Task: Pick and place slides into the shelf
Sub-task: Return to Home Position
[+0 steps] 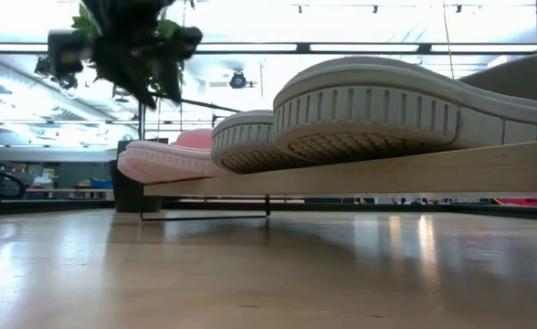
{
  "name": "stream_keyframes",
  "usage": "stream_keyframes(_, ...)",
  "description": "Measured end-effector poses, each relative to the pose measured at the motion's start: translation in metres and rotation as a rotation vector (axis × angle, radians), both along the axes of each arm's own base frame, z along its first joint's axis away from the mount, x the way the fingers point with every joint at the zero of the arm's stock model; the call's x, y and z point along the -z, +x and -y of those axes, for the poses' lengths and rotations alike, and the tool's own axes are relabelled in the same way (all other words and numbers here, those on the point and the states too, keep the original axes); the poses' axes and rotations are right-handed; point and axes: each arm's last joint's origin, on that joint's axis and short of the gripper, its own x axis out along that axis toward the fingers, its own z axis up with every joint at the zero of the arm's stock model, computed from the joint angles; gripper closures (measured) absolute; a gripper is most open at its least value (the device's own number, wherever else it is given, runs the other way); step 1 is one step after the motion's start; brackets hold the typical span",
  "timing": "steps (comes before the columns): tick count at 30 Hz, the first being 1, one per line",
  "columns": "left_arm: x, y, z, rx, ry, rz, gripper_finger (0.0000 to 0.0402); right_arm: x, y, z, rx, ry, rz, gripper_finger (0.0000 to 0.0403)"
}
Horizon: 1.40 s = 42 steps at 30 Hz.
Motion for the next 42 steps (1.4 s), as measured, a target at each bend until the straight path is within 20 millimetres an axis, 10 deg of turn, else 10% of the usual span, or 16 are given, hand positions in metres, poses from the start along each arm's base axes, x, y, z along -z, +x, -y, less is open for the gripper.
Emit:
stream_keyframes(10,-0.047,-0.006,0.011,-0.430,-0.490,0.139,0.0266,-0.002,0.002,0.000,-0.019,-0.020,0.022,0.0263)
stream_keyframes(20,-0.070,-0.049,0.011,-0.416,-0.783,0.414,0.0346,-0.007,0.007,0.002,-0.024,-0.036,0.084,0.0263)
stream_keyframes(42,0.018,-0.128,0.001,-0.372,-0.955,0.750,0.0391,-0.007,0.007,0.002,0.001,-0.010,0.102,0.0263)
